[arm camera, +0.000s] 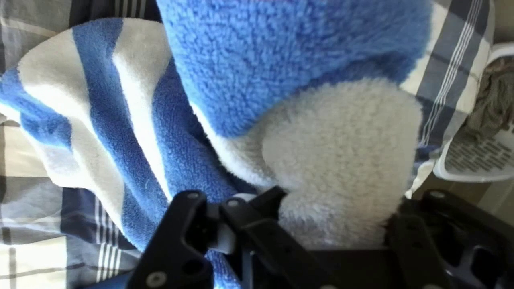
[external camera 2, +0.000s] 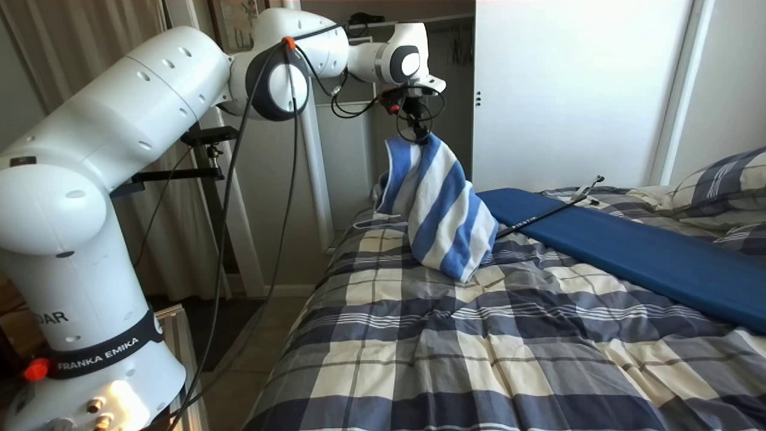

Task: Move the towel to the left.

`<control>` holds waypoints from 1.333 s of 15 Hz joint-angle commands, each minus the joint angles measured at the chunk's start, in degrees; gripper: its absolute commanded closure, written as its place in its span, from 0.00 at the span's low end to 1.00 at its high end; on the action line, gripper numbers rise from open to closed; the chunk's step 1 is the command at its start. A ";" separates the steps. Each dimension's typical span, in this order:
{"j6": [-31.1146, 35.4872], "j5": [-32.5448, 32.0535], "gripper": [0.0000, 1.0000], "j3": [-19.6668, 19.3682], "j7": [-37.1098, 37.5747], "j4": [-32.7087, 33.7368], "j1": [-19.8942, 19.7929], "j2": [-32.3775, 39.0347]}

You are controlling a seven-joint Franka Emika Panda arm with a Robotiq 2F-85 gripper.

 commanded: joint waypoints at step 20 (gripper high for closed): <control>8.83 -18.54 0.95 -14.63 -15.78 14.39 19.68 14.69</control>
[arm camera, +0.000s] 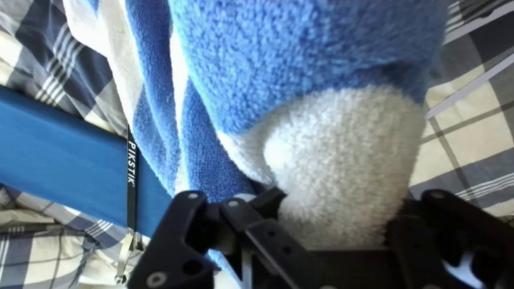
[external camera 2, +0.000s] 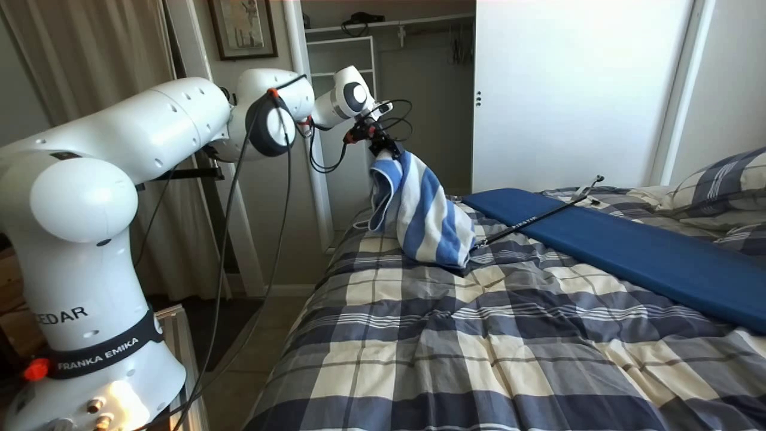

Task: Move the towel to the left.

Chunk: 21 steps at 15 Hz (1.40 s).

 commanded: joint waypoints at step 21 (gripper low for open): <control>11.33 0.83 0.00 2.68 -11.34 0.26 0.65 -2.06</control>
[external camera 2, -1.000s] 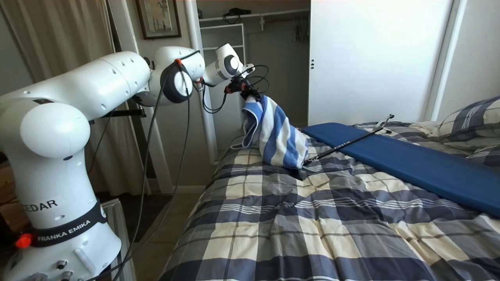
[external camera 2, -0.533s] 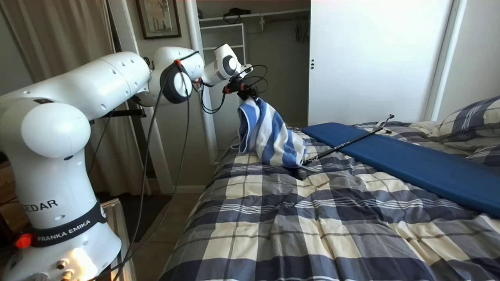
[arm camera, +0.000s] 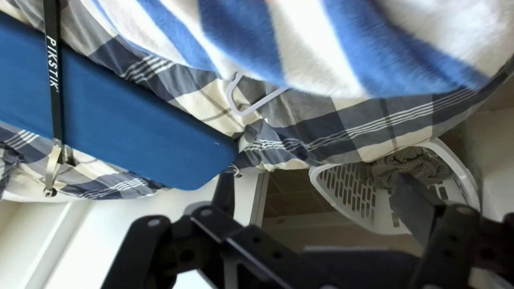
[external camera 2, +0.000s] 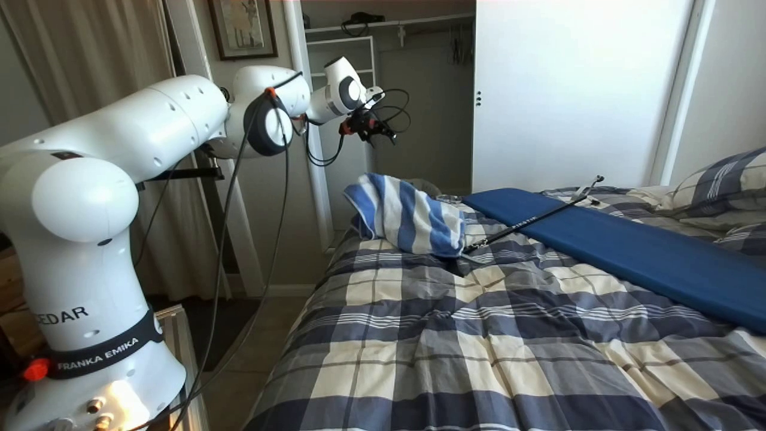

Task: Move the towel to the left.

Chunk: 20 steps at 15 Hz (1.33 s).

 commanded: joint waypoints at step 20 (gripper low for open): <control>-26.08 6.45 0.00 4.49 -17.86 -1.05 -14.33 -5.09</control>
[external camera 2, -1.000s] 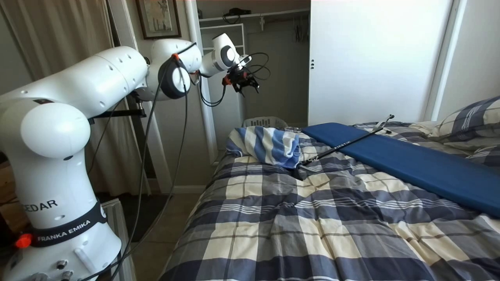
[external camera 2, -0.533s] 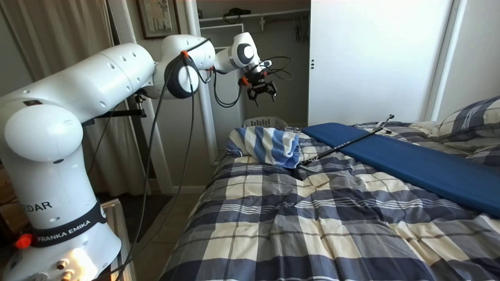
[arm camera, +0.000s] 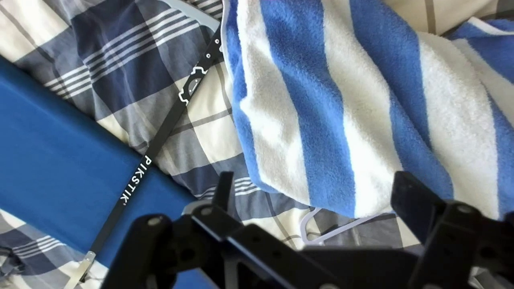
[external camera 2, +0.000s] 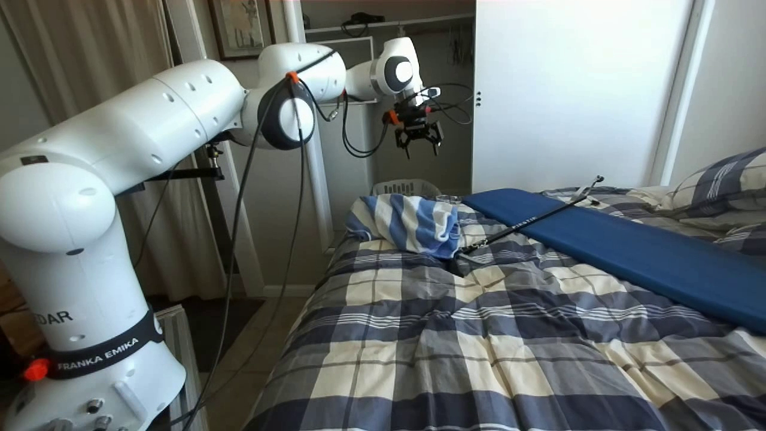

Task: Move the towel to the left.

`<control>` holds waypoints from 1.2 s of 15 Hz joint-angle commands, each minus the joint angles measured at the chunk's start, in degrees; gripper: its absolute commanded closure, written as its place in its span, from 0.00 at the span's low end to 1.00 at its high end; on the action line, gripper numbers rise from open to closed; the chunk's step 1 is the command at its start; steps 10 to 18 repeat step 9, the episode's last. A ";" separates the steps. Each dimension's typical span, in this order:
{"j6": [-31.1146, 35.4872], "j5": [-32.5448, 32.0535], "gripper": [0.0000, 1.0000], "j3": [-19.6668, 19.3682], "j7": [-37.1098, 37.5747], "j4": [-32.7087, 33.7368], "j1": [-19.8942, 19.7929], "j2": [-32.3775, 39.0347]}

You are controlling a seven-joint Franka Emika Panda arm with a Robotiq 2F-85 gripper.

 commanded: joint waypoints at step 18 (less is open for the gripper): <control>-5.98 0.31 0.00 -0.61 8.98 0.20 1.57 -0.23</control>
